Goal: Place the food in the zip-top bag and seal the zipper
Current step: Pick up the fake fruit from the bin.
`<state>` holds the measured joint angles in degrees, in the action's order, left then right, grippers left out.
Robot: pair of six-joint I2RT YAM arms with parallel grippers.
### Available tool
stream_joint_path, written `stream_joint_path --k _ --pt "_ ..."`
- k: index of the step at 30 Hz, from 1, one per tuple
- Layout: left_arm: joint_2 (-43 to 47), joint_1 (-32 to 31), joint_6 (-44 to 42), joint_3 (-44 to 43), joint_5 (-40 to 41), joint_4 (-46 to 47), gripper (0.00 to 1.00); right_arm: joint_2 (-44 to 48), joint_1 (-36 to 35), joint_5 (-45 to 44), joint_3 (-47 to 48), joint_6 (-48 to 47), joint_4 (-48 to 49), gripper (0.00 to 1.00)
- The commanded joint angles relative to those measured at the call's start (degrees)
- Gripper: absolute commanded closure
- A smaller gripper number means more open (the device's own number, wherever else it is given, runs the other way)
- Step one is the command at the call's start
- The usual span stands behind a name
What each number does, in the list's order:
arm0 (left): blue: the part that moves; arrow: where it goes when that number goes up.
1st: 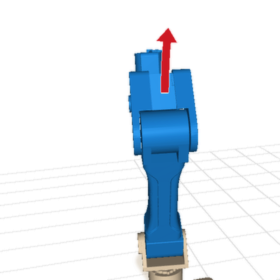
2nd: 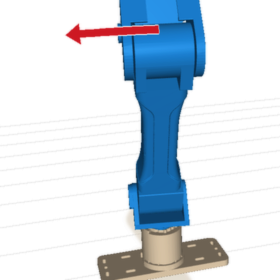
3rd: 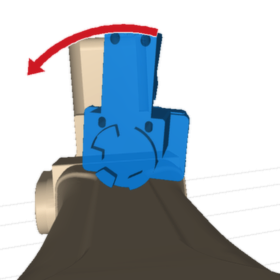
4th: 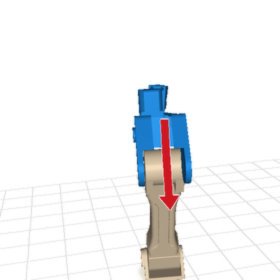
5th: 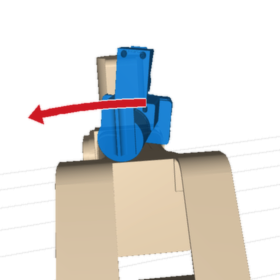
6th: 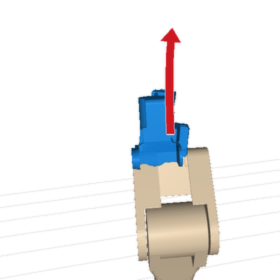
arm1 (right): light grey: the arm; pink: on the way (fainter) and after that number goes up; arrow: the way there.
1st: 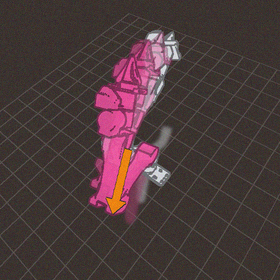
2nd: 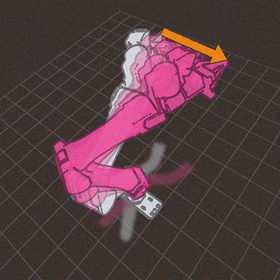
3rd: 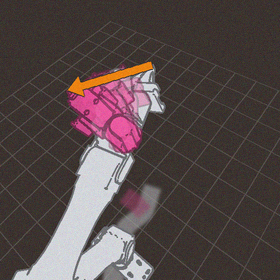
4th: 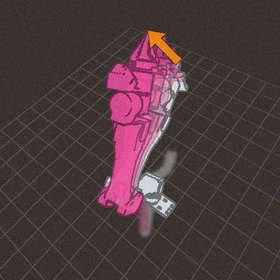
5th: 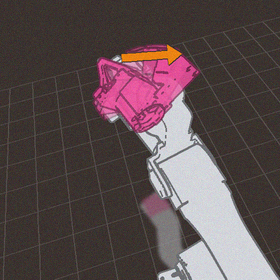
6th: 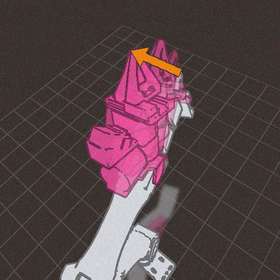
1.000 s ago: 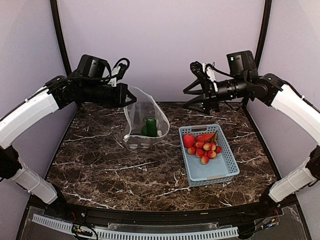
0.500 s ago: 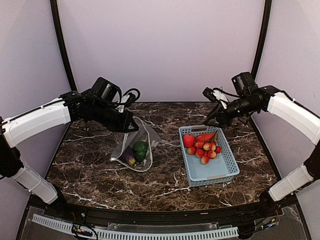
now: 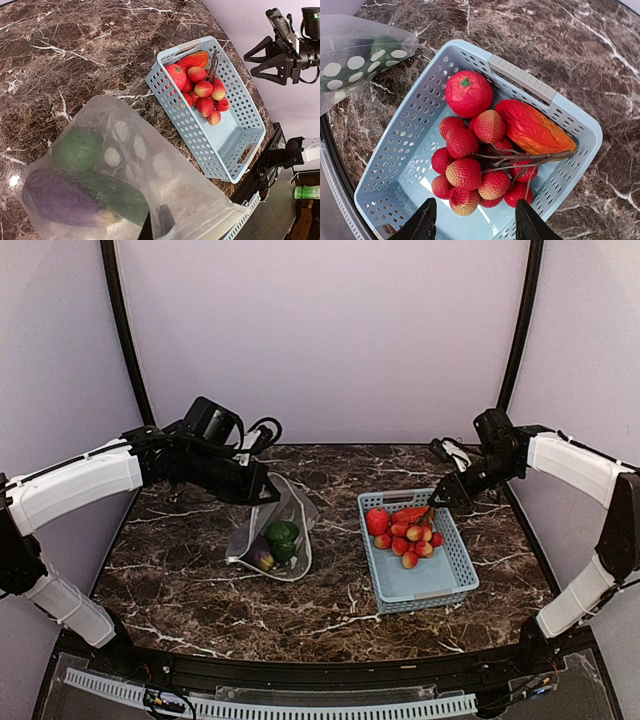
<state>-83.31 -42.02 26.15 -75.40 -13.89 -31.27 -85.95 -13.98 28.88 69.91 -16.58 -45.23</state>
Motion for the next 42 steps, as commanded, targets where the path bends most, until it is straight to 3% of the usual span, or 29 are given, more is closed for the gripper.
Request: stream_joint_path --k 1,5,10,21,42 --pt "2.63 -0.21 -0.02 1.61 0.36 1.42 0.99 -2.82 1.31 3.39 0.25 3.54 -3.81 0.46" --pt "3.23 -0.25 0.35 2.58 0.48 2.53 0.99 -4.36 1.32 1.18 0.72 5.51 -4.33 0.37" --pt "3.86 -0.26 0.65 3.43 0.57 2.86 0.99 -6.85 1.32 0.73 1.98 6.93 -4.6 0.35" --pt "4.51 -0.21 1.22 4.55 0.12 4.0 0.99 -13.37 1.32 -4.83 6.88 10.31 -3.79 0.38" --pt "5.53 -0.26 0.21 5.13 0.49 3.93 0.99 -22.8 -0.09 -3.9 15.65 12.27 -3.15 0.42"
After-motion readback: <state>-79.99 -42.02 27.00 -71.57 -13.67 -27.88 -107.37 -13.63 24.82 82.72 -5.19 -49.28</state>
